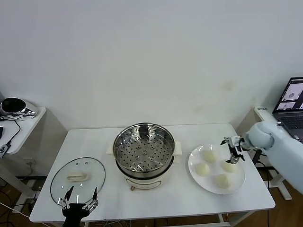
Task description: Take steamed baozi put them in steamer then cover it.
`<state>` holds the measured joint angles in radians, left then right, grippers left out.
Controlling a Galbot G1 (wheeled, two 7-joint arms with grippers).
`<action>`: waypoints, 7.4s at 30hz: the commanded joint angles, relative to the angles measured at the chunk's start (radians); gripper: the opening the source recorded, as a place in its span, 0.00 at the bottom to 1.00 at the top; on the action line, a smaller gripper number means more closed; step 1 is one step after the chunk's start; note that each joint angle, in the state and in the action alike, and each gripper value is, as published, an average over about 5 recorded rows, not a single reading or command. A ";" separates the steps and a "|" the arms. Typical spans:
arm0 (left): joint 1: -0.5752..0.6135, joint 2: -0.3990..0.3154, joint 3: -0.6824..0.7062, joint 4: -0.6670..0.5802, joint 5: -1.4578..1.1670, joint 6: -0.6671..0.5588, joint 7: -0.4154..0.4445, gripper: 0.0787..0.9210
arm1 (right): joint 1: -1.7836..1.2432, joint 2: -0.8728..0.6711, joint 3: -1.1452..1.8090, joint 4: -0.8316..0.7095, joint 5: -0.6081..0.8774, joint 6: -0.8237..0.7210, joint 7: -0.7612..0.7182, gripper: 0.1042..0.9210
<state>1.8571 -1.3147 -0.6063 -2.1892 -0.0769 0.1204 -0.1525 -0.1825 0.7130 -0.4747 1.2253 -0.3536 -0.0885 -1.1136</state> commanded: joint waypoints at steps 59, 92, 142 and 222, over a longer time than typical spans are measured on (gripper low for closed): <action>-0.014 0.017 -0.013 0.021 -0.075 -0.041 0.005 0.88 | 0.800 0.179 -0.585 0.124 0.529 0.012 0.023 0.56; -0.043 0.005 -0.032 -0.003 -0.085 -0.044 0.009 0.88 | 0.593 0.729 -0.749 -0.302 -0.005 0.625 0.198 0.57; -0.080 0.048 -0.019 -0.021 -0.074 -0.020 0.018 0.88 | 0.454 -0.268 -0.620 0.452 0.362 -0.320 0.120 0.88; -0.072 0.018 -0.028 -0.029 -0.059 -0.026 0.014 0.88 | 0.953 0.369 -0.802 0.276 0.892 -0.501 0.220 0.61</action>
<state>1.7846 -1.2963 -0.6350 -2.2186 -0.1356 0.0943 -0.1383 0.6105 0.8479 -1.1814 1.5023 0.2680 -0.4771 -0.9788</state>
